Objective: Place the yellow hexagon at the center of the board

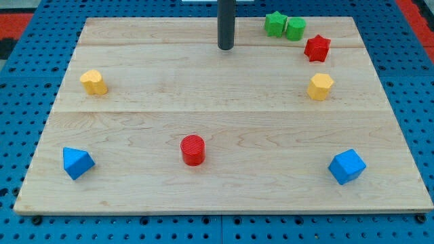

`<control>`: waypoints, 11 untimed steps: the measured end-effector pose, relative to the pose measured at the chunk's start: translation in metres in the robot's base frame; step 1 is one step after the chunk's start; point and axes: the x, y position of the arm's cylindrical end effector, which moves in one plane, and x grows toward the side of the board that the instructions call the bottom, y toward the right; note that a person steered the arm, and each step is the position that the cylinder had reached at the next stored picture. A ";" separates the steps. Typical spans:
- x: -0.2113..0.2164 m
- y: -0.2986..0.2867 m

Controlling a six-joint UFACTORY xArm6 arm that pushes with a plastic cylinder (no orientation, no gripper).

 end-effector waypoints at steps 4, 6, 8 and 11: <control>0.187 0.112; 0.174 0.271; 0.136 0.259; 0.015 -0.061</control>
